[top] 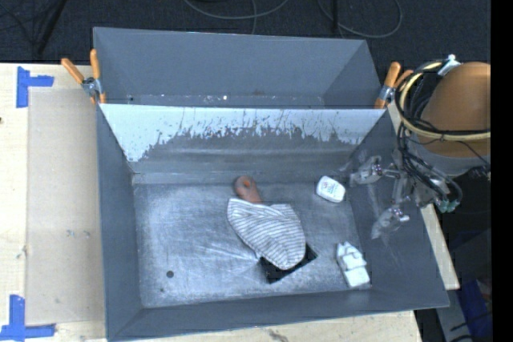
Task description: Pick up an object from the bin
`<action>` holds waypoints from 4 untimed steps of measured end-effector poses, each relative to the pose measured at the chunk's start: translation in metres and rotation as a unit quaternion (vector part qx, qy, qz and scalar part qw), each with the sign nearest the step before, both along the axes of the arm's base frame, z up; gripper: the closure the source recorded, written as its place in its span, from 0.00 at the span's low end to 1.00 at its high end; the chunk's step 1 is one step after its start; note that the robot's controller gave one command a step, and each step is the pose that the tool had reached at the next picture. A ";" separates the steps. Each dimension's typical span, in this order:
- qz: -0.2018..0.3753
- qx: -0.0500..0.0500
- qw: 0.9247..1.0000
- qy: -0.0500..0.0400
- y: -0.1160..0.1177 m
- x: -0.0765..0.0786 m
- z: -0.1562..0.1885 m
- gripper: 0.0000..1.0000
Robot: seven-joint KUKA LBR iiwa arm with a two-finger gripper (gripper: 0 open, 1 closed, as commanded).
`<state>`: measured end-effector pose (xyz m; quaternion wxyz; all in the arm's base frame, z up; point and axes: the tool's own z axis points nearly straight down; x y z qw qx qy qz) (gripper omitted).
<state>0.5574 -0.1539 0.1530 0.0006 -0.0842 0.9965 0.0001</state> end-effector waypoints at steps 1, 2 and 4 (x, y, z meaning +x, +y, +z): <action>0.196 0.001 0.981 0.001 0.001 -0.017 -0.013 0.00; 0.230 0.001 0.973 0.000 -0.001 -0.033 -0.044 0.00; 0.444 0.001 0.896 -0.007 0.016 -0.056 -0.074 1.00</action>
Offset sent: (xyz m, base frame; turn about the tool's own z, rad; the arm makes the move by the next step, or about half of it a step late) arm -0.0365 -0.0011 -0.0496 -0.4554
